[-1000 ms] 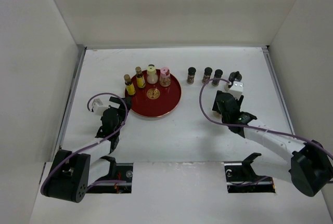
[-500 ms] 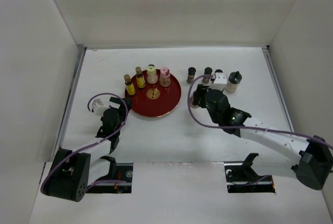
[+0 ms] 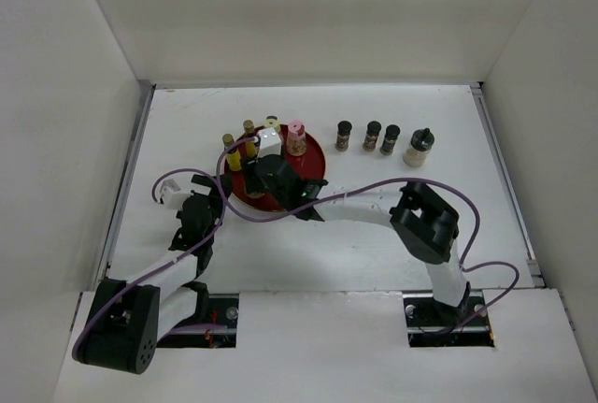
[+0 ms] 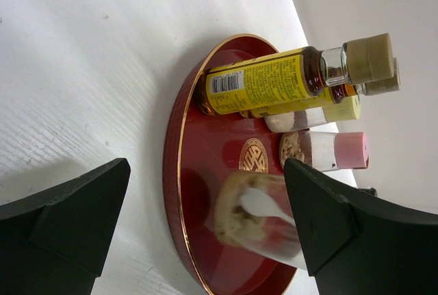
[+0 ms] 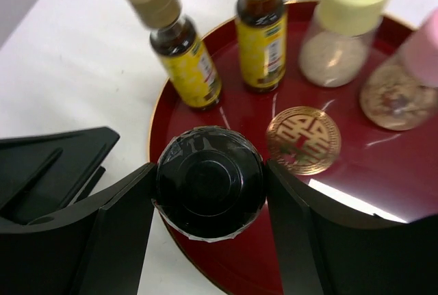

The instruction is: Organize the condiment bottles

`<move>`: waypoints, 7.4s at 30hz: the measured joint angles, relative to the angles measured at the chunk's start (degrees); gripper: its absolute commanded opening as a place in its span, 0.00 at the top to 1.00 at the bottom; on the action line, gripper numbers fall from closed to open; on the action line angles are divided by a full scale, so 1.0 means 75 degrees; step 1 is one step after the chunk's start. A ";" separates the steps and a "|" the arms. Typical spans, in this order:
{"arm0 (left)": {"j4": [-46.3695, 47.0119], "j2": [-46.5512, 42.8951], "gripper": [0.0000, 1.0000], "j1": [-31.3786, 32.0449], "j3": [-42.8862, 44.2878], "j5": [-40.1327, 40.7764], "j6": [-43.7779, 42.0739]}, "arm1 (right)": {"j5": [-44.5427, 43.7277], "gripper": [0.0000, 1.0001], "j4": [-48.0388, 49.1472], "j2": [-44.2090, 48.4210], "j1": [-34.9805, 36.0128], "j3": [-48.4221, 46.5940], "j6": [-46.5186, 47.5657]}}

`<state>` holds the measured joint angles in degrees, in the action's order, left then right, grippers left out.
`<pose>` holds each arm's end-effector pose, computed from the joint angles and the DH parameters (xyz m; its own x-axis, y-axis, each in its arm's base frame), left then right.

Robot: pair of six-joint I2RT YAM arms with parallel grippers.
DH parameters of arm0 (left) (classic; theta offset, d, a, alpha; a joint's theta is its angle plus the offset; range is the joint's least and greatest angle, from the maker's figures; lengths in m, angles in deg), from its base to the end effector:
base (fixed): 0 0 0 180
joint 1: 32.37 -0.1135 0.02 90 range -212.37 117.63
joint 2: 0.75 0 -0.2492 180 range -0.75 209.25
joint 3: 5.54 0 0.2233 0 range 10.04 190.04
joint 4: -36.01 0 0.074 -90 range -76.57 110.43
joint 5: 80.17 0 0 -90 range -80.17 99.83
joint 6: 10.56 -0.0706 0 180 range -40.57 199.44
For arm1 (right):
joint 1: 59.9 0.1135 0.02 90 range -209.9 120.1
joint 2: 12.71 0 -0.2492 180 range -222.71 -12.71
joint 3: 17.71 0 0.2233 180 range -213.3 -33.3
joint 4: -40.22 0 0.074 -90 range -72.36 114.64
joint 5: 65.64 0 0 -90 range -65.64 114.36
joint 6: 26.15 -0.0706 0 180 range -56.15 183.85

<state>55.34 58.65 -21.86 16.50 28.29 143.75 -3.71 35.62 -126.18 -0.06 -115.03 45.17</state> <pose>0.2053 -0.0154 0.1489 -0.0211 -0.8655 -0.5005 -0.3276 0.4790 -0.8144 0.2604 0.3821 0.2317 -0.3422 -0.0264 -0.9393 -0.4563 0.8785 0.1416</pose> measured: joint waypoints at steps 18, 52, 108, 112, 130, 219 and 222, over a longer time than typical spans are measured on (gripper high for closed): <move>-0.0093 -0.0023 0.00 0.0000 -0.0009 0.0050 0.0047 | 0.0038 0.14 0.0262 -0.0833 0.0221 -0.0493 -0.0184; -0.0114 -0.0082 0.00 0.0058 -0.0012 0.0047 0.0055 | -0.0906 0.10 -0.0641 0.3998 -0.5986 0.4436 -0.0382; -0.0111 -0.0163 0.00 0.0111 -0.0009 -0.0012 0.0023 | 0.0207 0.43 -0.0172 0.0047 -0.0979 -0.0093 0.0350; -0.0111 -0.0157 0.00 0.0125 -0.0009 -0.0017 0.0023 | 0.0245 0.42 -0.0096 -0.0364 -0.1023 -0.0353 0.0393; -0.0061 0.0154 0.00 0.0122 -0.0009 -0.0038 0.0026 | 0.0300 0.04 0.0251 -0.0833 -0.1081 -0.0819 0.0256; 0.0119 0.0353 0.00 0.0204 -0.0009 -0.0152 0.0023 | 0.0009 0.59 0.0600 0.0565 -0.0032 0.1303 0.0458; 0.0119 0.0353 0.00 0.0204 -0.0009 -0.0152 0.0023 | -0.0047 0.59 0.0600 0.0478 -0.0029 0.1309 0.0431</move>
<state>56.24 61.29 -20.33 16.44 27.15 143.92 -4.06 40.12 -122.60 -0.28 -105.22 48.41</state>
